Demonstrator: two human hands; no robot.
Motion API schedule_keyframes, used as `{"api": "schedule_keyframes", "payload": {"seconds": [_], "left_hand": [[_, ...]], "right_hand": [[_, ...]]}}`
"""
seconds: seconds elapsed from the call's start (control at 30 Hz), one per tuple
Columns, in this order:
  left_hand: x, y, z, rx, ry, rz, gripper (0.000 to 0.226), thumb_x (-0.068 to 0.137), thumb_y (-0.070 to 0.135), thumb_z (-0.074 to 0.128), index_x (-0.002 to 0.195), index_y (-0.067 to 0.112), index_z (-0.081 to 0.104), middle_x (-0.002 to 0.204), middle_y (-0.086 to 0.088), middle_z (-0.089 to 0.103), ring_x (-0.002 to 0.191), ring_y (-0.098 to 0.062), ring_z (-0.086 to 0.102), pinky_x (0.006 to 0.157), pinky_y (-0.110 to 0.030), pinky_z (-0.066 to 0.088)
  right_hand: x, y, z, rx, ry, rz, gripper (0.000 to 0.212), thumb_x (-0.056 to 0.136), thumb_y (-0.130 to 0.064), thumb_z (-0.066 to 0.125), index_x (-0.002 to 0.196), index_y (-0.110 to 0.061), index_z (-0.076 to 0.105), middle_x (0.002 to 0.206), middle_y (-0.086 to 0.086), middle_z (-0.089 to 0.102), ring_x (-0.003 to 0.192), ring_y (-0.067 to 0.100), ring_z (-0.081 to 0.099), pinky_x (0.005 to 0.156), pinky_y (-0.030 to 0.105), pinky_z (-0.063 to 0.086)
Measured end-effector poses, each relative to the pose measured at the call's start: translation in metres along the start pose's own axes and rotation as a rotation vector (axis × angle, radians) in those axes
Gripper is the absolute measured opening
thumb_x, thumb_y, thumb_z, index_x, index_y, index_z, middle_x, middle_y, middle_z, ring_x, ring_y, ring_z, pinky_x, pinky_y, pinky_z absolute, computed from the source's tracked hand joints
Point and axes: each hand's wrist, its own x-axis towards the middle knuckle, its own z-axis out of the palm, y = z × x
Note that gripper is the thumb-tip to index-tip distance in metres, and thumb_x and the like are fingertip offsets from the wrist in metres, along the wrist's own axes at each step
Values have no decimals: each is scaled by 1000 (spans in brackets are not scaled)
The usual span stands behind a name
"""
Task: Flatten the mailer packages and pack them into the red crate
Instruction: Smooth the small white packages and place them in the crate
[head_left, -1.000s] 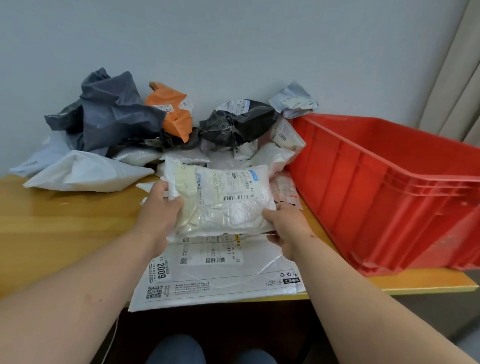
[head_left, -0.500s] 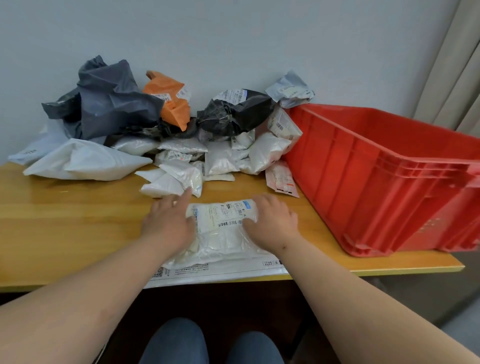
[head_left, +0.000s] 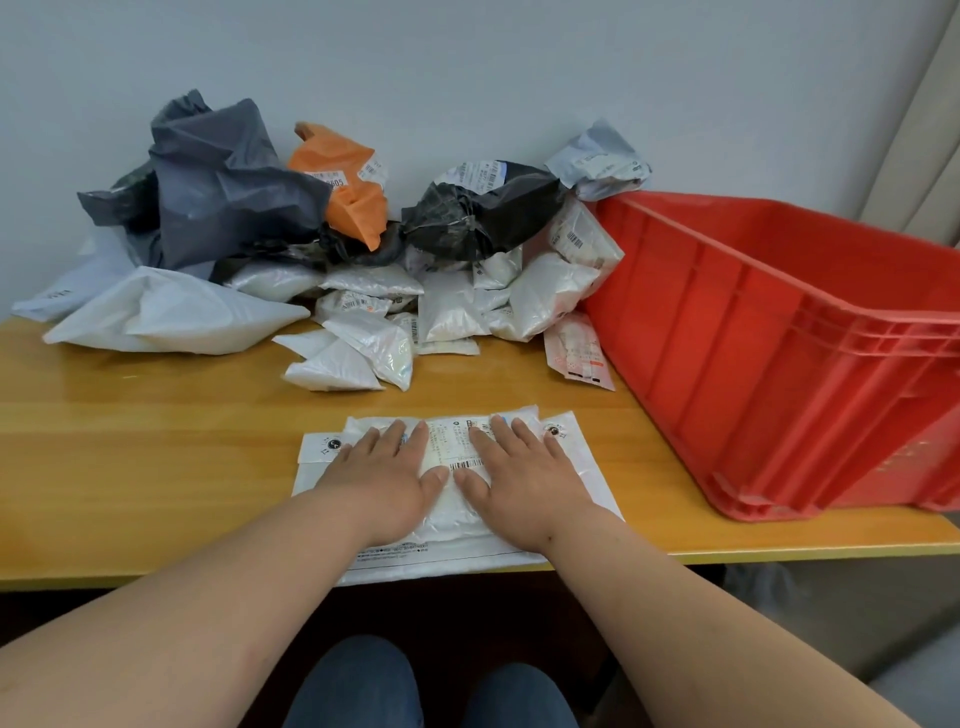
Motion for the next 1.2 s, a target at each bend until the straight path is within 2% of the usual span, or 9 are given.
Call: {"api": "schedule_keyframes", "payload": {"seconds": [0.37, 0.5, 0.57, 0.67, 0.73, 0.8, 0.87, 0.97, 1.2], "left_hand": [[-1, 4, 8, 30, 8, -20, 68, 100, 57, 7, 153, 25, -20, 161, 0, -23, 149, -23, -16, 122, -44, -3], [-1, 5, 6, 32, 2, -25, 68, 99, 58, 8, 154, 25, -17, 162, 0, -20, 150, -24, -14, 122, -44, -2], [-1, 5, 0, 68, 22, -20, 70, 98, 60, 13, 156, 26, -6, 164, 0, -8, 150, -26, -3, 121, -44, 7], [2, 2, -12, 128, 152, 5, 67, 92, 67, 24, 148, 30, 25, 155, 1, 23, 140, -25, 21, 113, -43, 21], [5, 1, -11, 86, 195, 12, 66, 91, 70, 25, 142, 29, 31, 156, 0, 20, 143, -24, 16, 116, -43, 16], [7, 1, -2, 9, 170, 16, 71, 92, 71, 23, 145, 24, 23, 162, 0, 10, 150, -22, 1, 121, -46, 1], [8, 1, 7, -50, 171, 14, 76, 92, 70, 21, 150, 22, 12, 162, 1, 13, 150, -19, -2, 121, -47, -4], [10, -1, 12, -34, 195, 27, 80, 92, 70, 17, 156, 26, 0, 162, 4, 12, 149, -18, 3, 121, -48, -2], [14, -3, 7, -24, 100, 42, 78, 94, 69, 15, 157, 26, -2, 164, 7, 2, 150, -17, -3, 121, -49, -4]], "right_hand": [[1, 1, 6, -25, 22, -29, 67, 102, -58, 19, 159, -25, 8, 167, 1, -1, 153, 20, -8, 123, 45, -3], [1, 0, 5, 6, 10, -27, 67, 101, -58, 22, 159, -25, 11, 167, 0, 2, 153, 20, -6, 124, 44, 1], [3, -1, -1, 27, -7, -12, 67, 100, -57, 28, 158, -26, 16, 166, 1, 9, 153, 21, 2, 124, 44, 6], [10, -3, -15, 11, 48, 5, 62, 96, -57, 38, 150, -28, 33, 157, 1, 30, 143, 25, 26, 117, 45, 23], [12, -1, -16, 18, 91, 13, 59, 96, -56, 35, 150, -32, 31, 157, 1, 27, 144, 25, 23, 117, 46, 21], [10, 3, -8, 21, 70, 3, 63, 98, -58, 28, 156, -37, 16, 166, -1, 6, 152, 22, 3, 122, 47, 8], [9, 7, 1, 30, 50, 0, 63, 99, -59, 23, 157, -38, 9, 167, -6, -3, 153, 18, -7, 123, 47, 0], [12, 9, 6, 48, 74, -2, 61, 100, -58, 24, 156, -37, 15, 166, -6, 7, 153, 17, -2, 123, 48, 0], [13, 5, 2, 44, 75, 3, 62, 98, -59, 23, 155, -34, 22, 163, -4, 21, 150, 19, 10, 122, 48, 8]]}}
